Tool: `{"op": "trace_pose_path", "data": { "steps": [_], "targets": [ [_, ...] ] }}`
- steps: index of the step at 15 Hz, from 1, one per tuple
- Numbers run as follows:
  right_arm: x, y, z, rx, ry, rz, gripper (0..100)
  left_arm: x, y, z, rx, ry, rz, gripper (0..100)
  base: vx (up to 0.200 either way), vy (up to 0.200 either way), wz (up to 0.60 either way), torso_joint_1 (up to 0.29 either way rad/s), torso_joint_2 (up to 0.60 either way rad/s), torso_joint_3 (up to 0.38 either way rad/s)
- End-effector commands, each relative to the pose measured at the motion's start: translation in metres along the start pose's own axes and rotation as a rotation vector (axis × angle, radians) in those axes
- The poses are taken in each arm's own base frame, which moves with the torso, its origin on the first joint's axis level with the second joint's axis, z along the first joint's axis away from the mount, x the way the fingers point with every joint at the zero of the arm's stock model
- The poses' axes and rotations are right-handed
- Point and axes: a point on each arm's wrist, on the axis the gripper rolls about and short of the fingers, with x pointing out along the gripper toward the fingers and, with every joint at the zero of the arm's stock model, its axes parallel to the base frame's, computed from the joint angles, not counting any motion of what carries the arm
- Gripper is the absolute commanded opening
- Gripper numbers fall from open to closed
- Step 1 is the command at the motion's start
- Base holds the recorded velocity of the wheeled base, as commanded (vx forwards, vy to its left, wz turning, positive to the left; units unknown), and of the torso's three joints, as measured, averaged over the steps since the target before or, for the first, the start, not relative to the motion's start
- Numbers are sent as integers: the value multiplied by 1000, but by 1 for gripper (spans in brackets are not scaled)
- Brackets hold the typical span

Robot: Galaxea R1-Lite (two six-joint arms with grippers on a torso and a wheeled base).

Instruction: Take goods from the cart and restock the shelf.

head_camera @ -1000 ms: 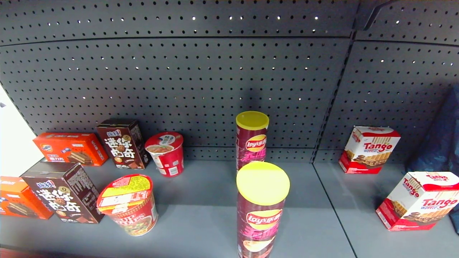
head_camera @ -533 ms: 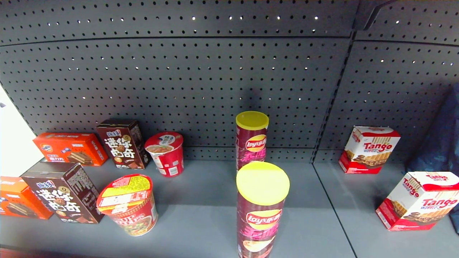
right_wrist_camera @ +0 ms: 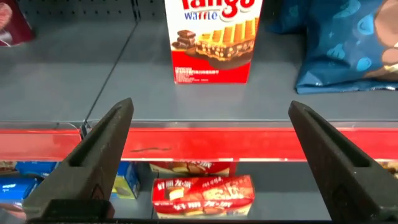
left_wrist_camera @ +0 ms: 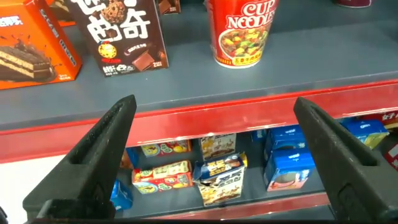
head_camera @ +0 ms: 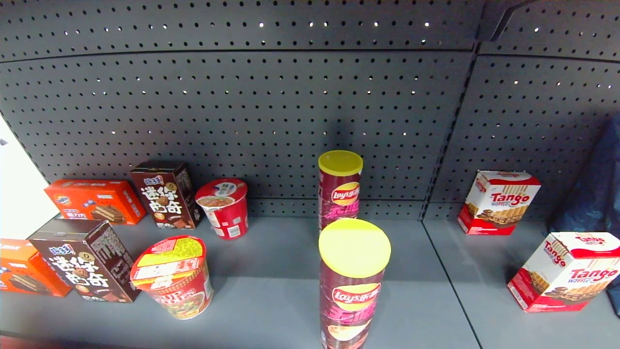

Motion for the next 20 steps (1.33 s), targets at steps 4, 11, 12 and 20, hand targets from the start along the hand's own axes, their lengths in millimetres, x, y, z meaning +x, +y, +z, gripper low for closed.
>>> {"op": "trace_pose_path", "data": {
  "steps": [4, 11, 12, 20],
  "targets": [
    [-2, 0, 0, 0, -22, 2, 100, 0, 0, 0, -3, 4, 19, 100, 0, 0, 0, 0, 0, 0],
    [-2, 0, 0, 2, -22, 2, 100, 1, 0, 0, -9, 9, 40, 100, 0, 0, 0, 0, 0, 0],
    [-2, 0, 0, 2, -22, 2, 100, 2, 0, 1, -16, 23, 81, 100, 0, 0, 0, 0, 0, 0],
    [-2, 0, 0, 0, -22, 2, 100, -7, -3, -2, -50, -90, 152, 100, 0, 0, 0, 0, 0, 0]
  ]
}}
